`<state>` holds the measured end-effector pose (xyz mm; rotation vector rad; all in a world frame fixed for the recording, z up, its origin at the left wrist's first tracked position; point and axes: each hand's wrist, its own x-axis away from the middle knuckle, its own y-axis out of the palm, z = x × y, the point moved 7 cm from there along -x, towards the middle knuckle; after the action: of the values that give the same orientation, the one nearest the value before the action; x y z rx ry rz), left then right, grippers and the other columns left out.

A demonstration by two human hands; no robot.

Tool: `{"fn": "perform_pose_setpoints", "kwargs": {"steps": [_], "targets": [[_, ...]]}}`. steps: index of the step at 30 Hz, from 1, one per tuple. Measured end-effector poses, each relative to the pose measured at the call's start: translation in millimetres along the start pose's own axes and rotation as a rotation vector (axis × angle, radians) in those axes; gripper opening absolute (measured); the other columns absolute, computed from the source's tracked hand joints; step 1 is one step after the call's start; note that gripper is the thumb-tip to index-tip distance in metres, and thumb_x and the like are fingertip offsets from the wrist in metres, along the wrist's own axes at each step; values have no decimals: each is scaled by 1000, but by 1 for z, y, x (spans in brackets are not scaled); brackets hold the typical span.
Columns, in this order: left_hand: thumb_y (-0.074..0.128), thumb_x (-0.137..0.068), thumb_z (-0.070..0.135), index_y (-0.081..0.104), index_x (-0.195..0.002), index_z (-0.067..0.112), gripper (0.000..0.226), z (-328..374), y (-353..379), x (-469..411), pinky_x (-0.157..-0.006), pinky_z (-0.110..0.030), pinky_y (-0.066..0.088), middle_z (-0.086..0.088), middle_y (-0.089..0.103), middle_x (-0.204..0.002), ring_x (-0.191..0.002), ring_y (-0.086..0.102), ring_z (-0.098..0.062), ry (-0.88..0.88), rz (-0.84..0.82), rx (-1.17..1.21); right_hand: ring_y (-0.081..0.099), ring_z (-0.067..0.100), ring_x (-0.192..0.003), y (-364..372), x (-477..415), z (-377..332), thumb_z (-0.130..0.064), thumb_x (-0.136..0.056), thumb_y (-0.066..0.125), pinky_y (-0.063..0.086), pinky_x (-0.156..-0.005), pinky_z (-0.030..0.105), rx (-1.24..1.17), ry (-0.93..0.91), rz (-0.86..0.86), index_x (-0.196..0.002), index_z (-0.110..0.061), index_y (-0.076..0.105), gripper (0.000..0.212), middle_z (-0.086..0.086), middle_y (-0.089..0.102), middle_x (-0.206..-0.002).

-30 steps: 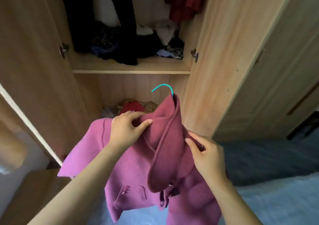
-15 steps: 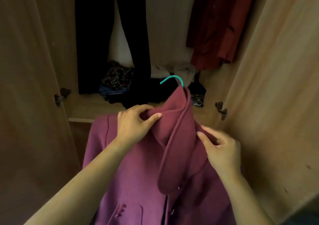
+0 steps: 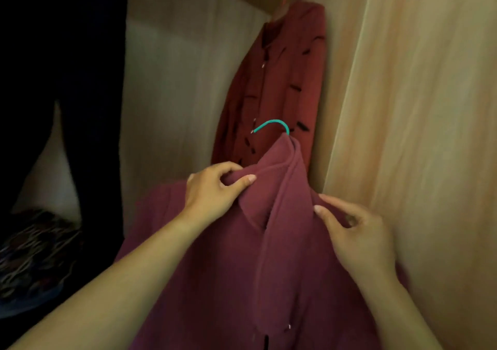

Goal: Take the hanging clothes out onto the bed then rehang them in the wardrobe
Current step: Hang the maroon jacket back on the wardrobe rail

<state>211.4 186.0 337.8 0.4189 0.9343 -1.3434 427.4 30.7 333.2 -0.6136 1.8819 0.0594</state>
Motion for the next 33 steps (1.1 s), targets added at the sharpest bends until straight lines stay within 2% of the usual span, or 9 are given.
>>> {"fn": "perform_pose_setpoints", "kwargs": {"steps": [5, 7, 11, 15, 18, 21, 25, 30, 33], "targets": [[54, -63, 71, 64, -72, 40, 34, -16, 17, -104, -95, -42, 43, 16, 67, -72, -77, 63, -6, 28, 18, 104, 51, -23, -82, 23, -82, -9, -31, -80, 70, 35, -71, -2, 272, -124, -201, -111, -48, 59, 37, -38, 51, -86], [54, -63, 71, 67, -77, 36, 40, -24, 25, -134, -97, -42, 42, 15, 68, -74, -79, 63, -9, 51, 7, 131, 50, -20, -75, 34, -106, -11, -26, -78, 74, 34, -67, -2, 350, -171, -144, -110, -41, 64, 37, -35, 50, -76], [53, -64, 73, 66, -76, 36, 41, -35, 36, -192, -91, -42, 46, 17, 68, -76, -83, 65, -14, 142, 21, 178, 52, -19, -69, 59, -147, -22, -13, -72, 79, 34, -62, -2, 319, -260, 33, -100, -26, 74, 31, -20, 64, -83], [52, -62, 76, 67, -77, 33, 48, -35, 39, -251, -79, -36, 50, 15, 68, -77, -79, 64, -9, 251, 7, 268, 51, -22, -64, 69, -194, -39, -19, -73, 79, 34, -60, -2, 400, -271, 144, -94, -33, 75, 26, -12, 72, -84], [69, -74, 56, 69, -84, 32, 27, -28, 25, -290, -71, -27, 47, 7, 64, -85, -81, 61, -12, 306, 83, 325, 48, -23, -61, 72, -231, -65, -22, -74, 76, 33, -59, -3, 460, -285, 203, -93, -34, 75, 23, -10, 74, -84], [59, -75, 64, 67, -106, 35, 44, -31, 13, -314, -85, -27, 43, 6, 57, -101, -97, 56, -12, 373, 178, 274, 46, -17, -69, 76, -265, -88, -20, -77, 75, 31, -60, -6, 524, -299, 218, -95, -29, 75, 20, -5, 74, -88], [50, -79, 70, 55, -128, 35, 61, -54, 19, -337, -100, -23, 31, 5, 50, -130, -121, 46, -12, 365, 159, 301, 45, -7, -51, 85, -310, -97, -23, -77, 74, 34, -55, -3, 511, -260, 243, -95, -28, 75, 18, -15, 66, -70], [37, -81, 66, 43, -136, 40, 62, -38, 28, -365, -103, -17, 19, 9, 37, -145, -126, 30, 3, 371, 98, 496, 48, -1, -67, 76, -372, -110, -15, -81, 71, 33, -51, -4, 433, -238, 300, -97, -21, 74, 17, -5, 65, -84], [34, -77, 76, 37, -137, 46, 67, -17, 32, -381, -104, -15, 19, 16, 35, -145, -127, 27, 9, 426, 96, 573, 64, 9, -79, 75, -417, -99, -22, -79, 72, 49, -67, 18, 417, -169, 334, -84, -33, 72, 12, -7, 70, -87]]}}
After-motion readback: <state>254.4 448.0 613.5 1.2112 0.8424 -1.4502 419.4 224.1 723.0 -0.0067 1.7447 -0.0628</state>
